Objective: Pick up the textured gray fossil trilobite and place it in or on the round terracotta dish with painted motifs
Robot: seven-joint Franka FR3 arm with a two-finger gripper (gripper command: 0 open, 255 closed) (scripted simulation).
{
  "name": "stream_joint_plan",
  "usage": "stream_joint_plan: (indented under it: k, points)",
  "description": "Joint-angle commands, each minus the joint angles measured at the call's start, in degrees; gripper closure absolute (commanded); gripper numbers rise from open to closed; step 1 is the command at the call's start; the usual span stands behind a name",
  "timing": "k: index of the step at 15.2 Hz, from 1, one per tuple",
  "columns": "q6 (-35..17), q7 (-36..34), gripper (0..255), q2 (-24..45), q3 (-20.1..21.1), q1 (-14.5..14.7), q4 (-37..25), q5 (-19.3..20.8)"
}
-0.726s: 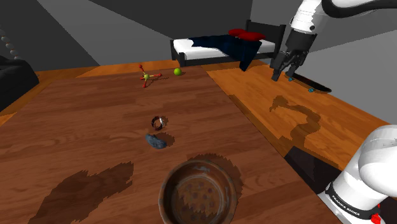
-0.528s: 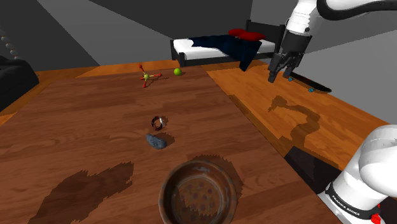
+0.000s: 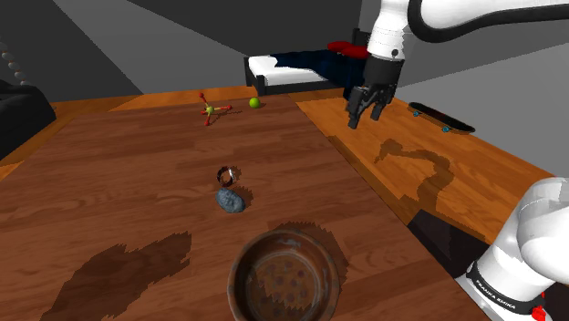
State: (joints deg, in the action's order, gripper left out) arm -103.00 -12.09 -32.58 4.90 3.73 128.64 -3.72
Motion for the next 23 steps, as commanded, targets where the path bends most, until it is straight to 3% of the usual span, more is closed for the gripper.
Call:
stream_joint_plan:
  k: [1,12,23]
  points:
    - [-1.21,-1.4,0,2.96,1.96,0.94,-1.62,-0.44]
    - [-4.85,-9.23,0,20.25,11.79,5.12,-14.11,1.08]
    - [-3.48,-18.3,0,41.26,19.32,11.36,-33.35,9.5]
